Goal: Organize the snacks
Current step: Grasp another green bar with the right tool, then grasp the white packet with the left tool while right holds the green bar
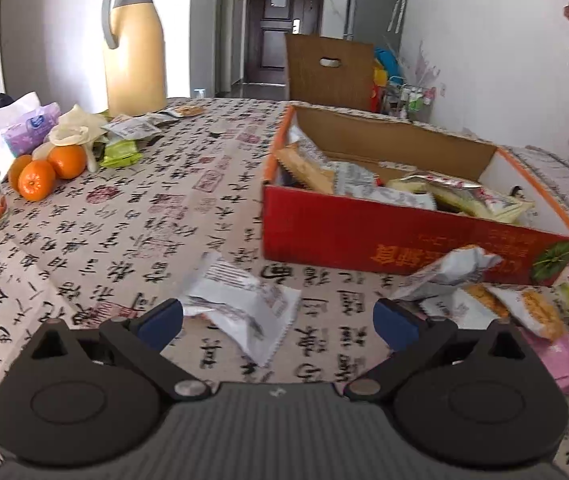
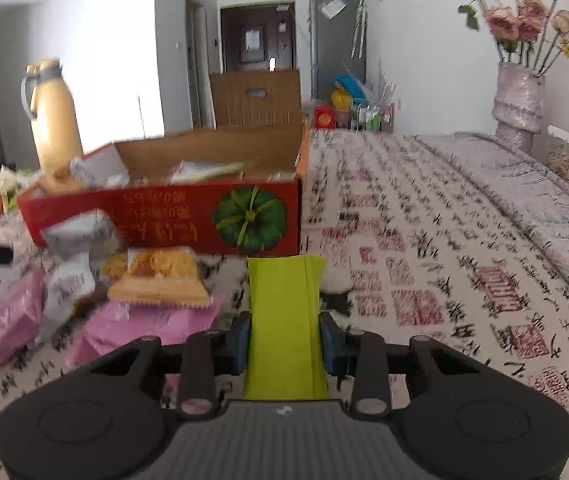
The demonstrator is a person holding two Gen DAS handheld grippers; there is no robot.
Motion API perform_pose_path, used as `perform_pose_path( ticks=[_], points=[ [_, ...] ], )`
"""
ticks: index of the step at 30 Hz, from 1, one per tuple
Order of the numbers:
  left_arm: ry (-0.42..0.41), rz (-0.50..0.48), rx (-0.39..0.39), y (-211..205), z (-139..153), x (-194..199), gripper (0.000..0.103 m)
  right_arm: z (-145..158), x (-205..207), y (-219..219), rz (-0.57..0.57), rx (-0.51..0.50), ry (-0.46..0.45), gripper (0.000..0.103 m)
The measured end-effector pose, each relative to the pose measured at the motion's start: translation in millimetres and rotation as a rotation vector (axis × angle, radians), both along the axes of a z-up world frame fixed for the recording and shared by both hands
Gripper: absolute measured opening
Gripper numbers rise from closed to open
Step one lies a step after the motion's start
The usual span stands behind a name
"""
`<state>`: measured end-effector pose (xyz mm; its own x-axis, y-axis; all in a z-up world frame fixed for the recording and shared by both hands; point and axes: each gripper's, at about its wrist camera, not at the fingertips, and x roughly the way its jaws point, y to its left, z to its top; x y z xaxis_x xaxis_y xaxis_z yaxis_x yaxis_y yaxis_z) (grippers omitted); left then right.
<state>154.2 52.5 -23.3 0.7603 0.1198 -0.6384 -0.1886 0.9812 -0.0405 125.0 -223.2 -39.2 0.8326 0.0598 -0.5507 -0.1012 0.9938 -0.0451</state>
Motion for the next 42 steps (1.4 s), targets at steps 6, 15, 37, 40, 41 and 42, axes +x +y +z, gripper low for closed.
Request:
perform_pose_path(
  ticks=[6,15,37,40,41,42],
  points=[
    [0.033,0.007,0.027,11.9,-3.1,12.9,0.103,13.2,-5.3,-4.7,-0.033,0.028,-0.053,0.034],
    [0.117,-0.023,0.066,21.1,-18.8,41.9,0.094,13.8,-8.1,-0.6,-0.038,0.031,-0.057,0.034],
    [0.04,-0.108,0.027,16.8,-11.7,20.3,0.021,17.7,-19.7,11.0,-0.016,0.042,-0.071,0.034],
    [0.021,-0.108,0.021,15.7,-7.9,13.4,0.02,18.9,-20.1,12.0,-0.012,0.045,-0.072,0.034],
    [0.012,-0.109,0.021,15.3,-6.0,10.7,0.02,19.6,-20.6,12.6,-0.008,0.046,-0.074,0.034],
    [0.002,-0.109,0.022,14.6,-3.9,7.9,0.02,20.1,-21.2,13.0,-0.005,0.046,-0.076,0.034]
  ],
)
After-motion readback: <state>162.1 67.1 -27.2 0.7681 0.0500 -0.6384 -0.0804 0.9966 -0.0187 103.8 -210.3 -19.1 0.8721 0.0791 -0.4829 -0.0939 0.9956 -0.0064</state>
